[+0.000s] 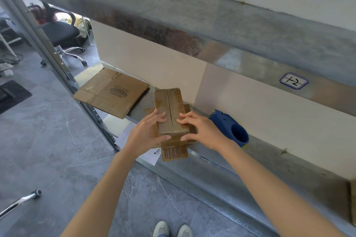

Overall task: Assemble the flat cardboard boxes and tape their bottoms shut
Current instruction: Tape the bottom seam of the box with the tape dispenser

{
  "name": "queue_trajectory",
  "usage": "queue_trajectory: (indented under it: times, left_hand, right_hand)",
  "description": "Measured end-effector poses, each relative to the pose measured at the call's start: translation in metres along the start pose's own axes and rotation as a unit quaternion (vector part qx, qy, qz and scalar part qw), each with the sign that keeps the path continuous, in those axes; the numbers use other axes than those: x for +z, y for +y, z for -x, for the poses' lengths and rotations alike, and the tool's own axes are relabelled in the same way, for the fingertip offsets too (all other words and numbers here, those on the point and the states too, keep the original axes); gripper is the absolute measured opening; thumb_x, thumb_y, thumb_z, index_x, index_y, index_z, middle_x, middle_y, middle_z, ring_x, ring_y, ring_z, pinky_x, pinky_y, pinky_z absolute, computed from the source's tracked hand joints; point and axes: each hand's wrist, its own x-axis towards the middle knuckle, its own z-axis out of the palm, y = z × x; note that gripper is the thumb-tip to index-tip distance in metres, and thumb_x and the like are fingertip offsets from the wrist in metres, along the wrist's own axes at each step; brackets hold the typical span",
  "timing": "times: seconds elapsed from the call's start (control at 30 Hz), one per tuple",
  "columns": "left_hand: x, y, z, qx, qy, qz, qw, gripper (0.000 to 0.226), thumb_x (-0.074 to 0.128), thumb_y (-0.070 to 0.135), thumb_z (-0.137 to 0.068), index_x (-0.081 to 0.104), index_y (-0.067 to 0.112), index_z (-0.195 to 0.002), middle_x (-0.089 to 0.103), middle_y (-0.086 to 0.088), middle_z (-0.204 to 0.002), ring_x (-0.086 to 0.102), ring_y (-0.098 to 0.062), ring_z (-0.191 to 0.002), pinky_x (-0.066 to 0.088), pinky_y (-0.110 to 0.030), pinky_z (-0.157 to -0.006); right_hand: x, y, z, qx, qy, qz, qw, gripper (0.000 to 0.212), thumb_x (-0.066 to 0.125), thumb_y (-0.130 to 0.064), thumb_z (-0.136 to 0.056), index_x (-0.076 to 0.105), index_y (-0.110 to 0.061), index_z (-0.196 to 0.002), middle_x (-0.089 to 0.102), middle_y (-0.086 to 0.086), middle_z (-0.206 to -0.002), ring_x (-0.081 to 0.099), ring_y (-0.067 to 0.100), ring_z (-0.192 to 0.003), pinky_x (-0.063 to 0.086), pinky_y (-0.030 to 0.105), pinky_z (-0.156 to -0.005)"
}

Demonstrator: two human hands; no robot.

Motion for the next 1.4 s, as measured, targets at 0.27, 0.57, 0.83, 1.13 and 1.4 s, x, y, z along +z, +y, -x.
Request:
queue_trajectory:
  times: [0.27, 0.57, 0.83, 1.13, 1.4]
  left_hand:
    - [-0.001, 0.002, -0.001, 0.016, -0.004, -0.048, 0.999, 0.056, 0.079, 0.039, -0.081, 0.058, 0.031, -0.132, 0.039, 0.029, -0.144, 0.022, 0.007, -0.141, 0.046, -0.041, -0.104]
    - [-0.027, -0.002, -0.008, 0.085, -0.040, -0.085, 0.992, 0.087, 0.072, 0.068, -0.067, 0.047, 0.032, -0.143, 0.035, 0.016, -0.154, 0.028, -0.011, -0.144, 0.030, -0.036, -0.111]
    - [-0.064, -0.031, -0.077, 0.094, -0.061, -0.110, 0.988, 0.101, 0.082, 0.058, -0.066, 0.033, 0.032, -0.150, 0.026, 0.010, -0.159, 0.029, -0.017, -0.144, 0.032, -0.042, -0.112]
    - [-0.054, -0.044, -0.087, 0.128, -0.027, -0.031, 0.991, 0.073, 0.085, 0.054, -0.064, 0.063, 0.019, -0.124, 0.052, 0.006, -0.129, 0.053, -0.009, -0.106, 0.041, -0.025, -0.093]
    - [-0.050, -0.041, -0.065, 0.105, -0.013, -0.026, 0.994, 0.077, 0.085, 0.059, -0.061, 0.054, 0.023, -0.122, 0.041, 0.004, -0.122, 0.053, -0.016, -0.103, 0.051, -0.033, -0.081]
  right_hand:
    - [0.001, -0.001, -0.002, -0.012, 0.029, -0.004, 1.000, 0.059, 0.077, -0.005, -0.081, 0.060, -0.023, -0.134, 0.049, -0.009, -0.145, 0.043, 0.010, -0.134, 0.030, 0.025, -0.113]
    - [-0.005, -0.008, -0.001, 0.022, 0.065, -0.041, 0.997, 0.047, 0.068, 0.011, -0.084, 0.066, -0.017, -0.122, 0.038, -0.009, -0.140, 0.041, 0.004, -0.123, 0.028, -0.007, -0.089]
    - [-0.010, -0.020, -0.003, 0.085, 0.133, -0.041, 0.987, 0.049, 0.057, 0.017, -0.085, 0.070, -0.020, -0.114, 0.048, -0.012, -0.139, 0.048, 0.008, -0.123, 0.035, 0.002, -0.091]
    - [0.030, -0.044, 0.007, 0.196, 0.257, -0.052, 0.945, 0.080, 0.049, 0.014, -0.081, 0.041, -0.035, -0.144, 0.046, -0.006, -0.146, 0.052, 0.006, -0.119, 0.039, 0.006, -0.093]
    - [0.056, -0.064, -0.011, 0.271, 0.267, -0.079, 0.921, 0.104, 0.074, -0.056, -0.078, 0.012, -0.031, -0.158, -0.003, -0.012, -0.165, 0.001, 0.003, -0.149, 0.013, 0.024, -0.113]
